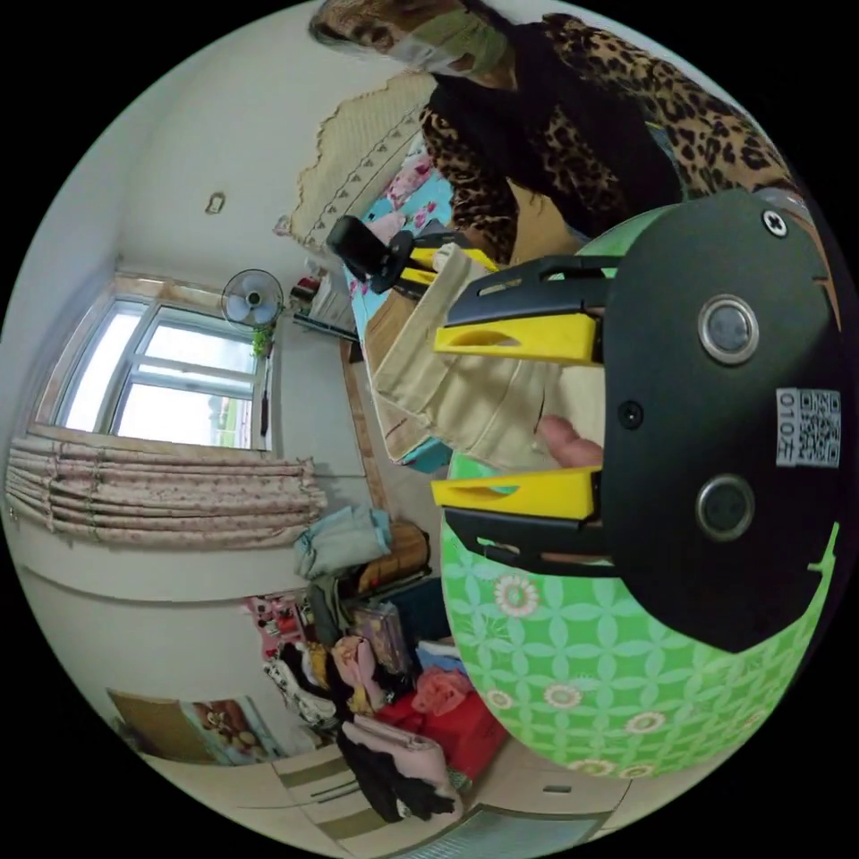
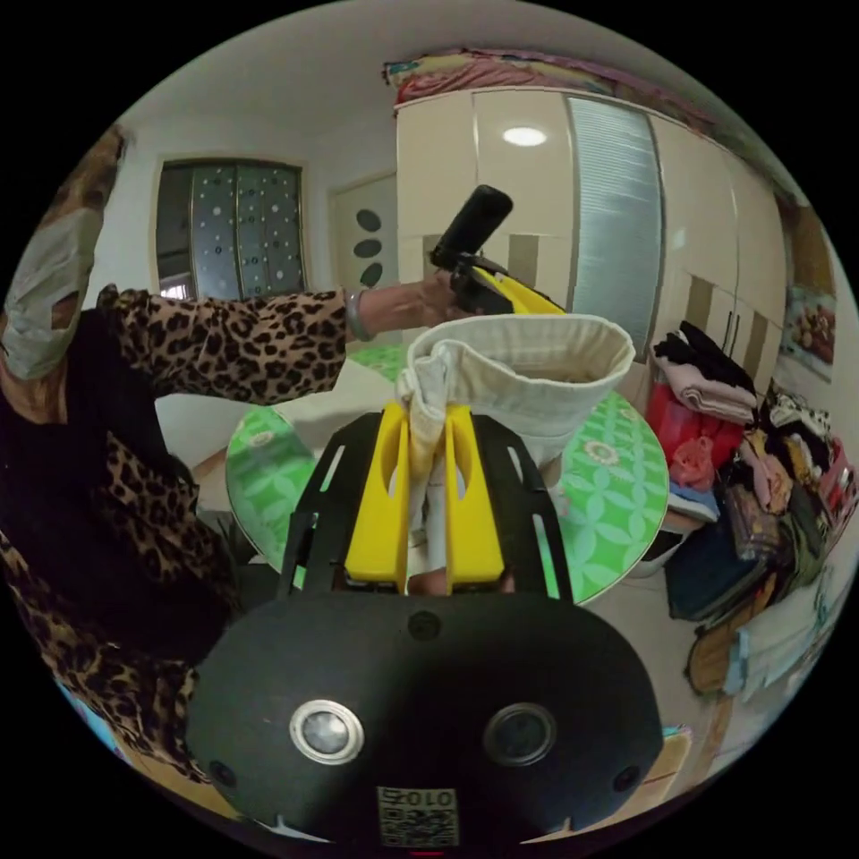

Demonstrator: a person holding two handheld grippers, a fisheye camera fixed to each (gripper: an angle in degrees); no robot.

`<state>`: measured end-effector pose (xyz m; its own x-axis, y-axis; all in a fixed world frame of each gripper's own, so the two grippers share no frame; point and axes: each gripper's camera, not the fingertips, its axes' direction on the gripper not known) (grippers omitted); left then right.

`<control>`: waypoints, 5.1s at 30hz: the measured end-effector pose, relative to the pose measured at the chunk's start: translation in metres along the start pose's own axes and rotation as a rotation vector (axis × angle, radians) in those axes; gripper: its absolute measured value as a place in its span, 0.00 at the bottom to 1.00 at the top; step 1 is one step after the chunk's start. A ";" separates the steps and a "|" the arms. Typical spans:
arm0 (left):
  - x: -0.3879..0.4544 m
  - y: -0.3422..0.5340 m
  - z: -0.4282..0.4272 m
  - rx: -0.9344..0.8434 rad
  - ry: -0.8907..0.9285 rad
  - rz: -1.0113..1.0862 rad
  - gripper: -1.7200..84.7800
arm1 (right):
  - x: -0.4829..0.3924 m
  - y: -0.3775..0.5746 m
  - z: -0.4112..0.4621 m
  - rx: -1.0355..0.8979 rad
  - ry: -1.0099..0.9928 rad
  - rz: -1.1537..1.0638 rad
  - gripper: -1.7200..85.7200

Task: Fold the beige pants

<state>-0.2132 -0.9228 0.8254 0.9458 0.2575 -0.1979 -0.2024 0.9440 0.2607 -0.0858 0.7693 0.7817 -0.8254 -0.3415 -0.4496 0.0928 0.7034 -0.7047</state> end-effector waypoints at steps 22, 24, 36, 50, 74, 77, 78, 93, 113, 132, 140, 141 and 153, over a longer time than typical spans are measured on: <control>-0.055 0.080 0.065 0.002 0.459 0.243 0.23 | -0.048 0.008 0.118 -0.107 -0.118 -0.173 0.10; -0.057 0.085 0.075 -0.017 0.487 0.253 0.21 | -0.047 0.013 0.122 -0.109 -0.116 -0.154 0.10; -0.050 0.174 0.029 0.235 0.359 0.187 0.14 | -0.058 0.014 0.123 0.051 -0.045 -0.021 0.10; -0.037 0.434 -0.076 0.498 0.206 -0.249 0.12 | -0.152 -0.051 0.304 -0.036 0.031 -0.008 0.10; 0.195 0.624 -0.065 0.690 0.005 -0.831 0.05 | -0.139 0.095 0.481 -0.468 -0.337 0.223 0.06; 0.219 0.577 -0.029 0.582 -0.059 -0.860 0.04 | -0.099 0.132 0.440 -0.230 -0.526 0.409 0.05; 0.222 0.569 -0.021 0.550 -0.072 -0.880 0.04 | -0.080 0.155 0.428 -0.188 -0.520 0.500 0.05; 0.308 0.504 0.053 0.306 -0.291 -1.175 0.02 | -0.059 0.339 0.386 -0.111 -0.482 0.781 0.05; 0.758 0.888 0.049 1.494 -0.300 -1.690 0.09 | -0.295 0.271 0.513 -0.452 -0.887 0.184 0.16; 0.762 1.015 0.164 2.148 0.373 -1.546 0.23 | -0.572 0.290 0.814 -0.884 -0.798 0.066 0.17; 0.781 1.025 0.144 2.194 0.248 -1.408 0.10 | -0.626 0.275 0.906 -0.950 -0.641 -0.080 0.19; 0.786 1.026 0.140 2.193 0.233 -1.394 0.09 | -0.633 0.277 0.921 -0.969 -0.625 -0.105 0.20; 0.860 1.011 0.063 1.934 -0.236 -1.271 0.05 | -0.723 0.298 1.078 -1.210 -0.601 -0.454 0.26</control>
<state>0.4116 0.2403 0.9784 0.3868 -0.2433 -0.8895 0.5544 -0.7094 0.4352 1.1393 0.5539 0.3048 -0.2676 -0.6705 -0.6919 -0.8893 0.4483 -0.0906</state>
